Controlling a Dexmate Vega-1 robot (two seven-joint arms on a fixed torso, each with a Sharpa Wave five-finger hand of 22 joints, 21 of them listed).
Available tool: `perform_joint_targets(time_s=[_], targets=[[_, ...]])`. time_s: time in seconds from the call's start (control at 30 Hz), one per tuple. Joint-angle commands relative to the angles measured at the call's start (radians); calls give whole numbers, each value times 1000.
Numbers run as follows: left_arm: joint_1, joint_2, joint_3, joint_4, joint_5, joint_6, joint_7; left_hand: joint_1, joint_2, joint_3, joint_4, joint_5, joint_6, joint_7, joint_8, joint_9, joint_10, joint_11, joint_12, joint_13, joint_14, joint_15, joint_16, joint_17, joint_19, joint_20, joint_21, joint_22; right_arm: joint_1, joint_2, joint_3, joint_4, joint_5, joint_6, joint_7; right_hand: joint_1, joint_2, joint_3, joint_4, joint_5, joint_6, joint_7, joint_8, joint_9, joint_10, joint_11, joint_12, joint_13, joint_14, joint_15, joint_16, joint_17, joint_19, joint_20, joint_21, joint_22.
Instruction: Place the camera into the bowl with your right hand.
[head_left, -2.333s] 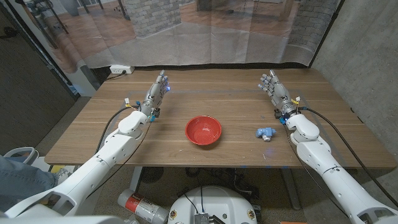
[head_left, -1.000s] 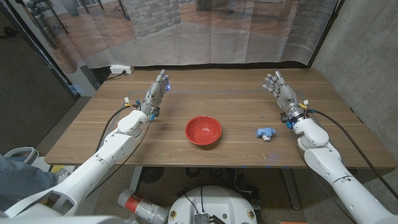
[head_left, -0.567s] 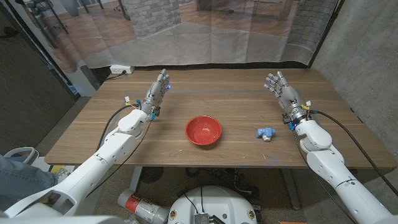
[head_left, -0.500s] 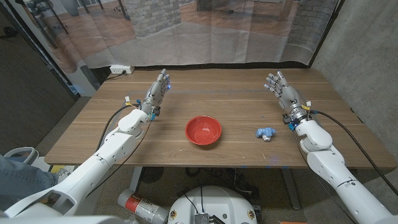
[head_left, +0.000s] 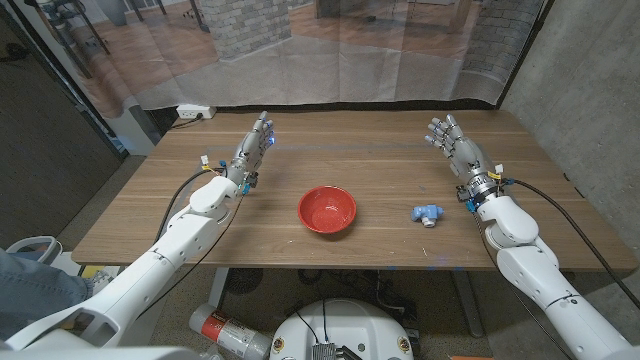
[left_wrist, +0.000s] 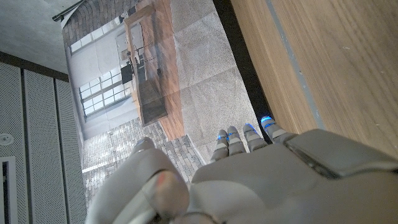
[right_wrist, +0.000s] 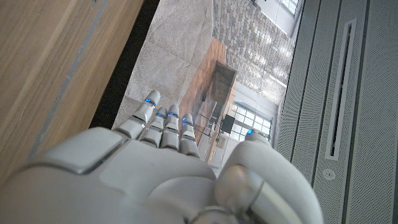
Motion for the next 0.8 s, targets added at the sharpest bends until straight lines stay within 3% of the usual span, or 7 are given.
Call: perform_joint_targets(time_s=[0.03, 0.8], targets=[[15, 8, -6, -25, -4, 5, 6, 10, 5, -5, 4, -3, 3, 4, 3, 5, 4, -1, 3, 4, 0, 0, -1, 4, -34, -38, -5, 4, -33, -9, 11, -30, -19, 23, -2, 13, 1, 2, -8, -3, 4, -13, 9, 0, 10, -3, 1, -1, 6, 1, -1, 3, 9, -40, -2, 4], [22, 8, -11, -29, -13, 3, 5, 15, 12, -8, 4, -6, 18, 6, 5, 6, 16, 0, 4, 4, 12, 0, 0, 4, -25, -35, -14, 4, -78, -15, 14, -60, -30, 51, 15, 16, 2, 2, -12, -6, 7, -15, 10, 0, 16, -2, 2, -1, 8, 2, -2, 4, 11, -36, -14, 5]])
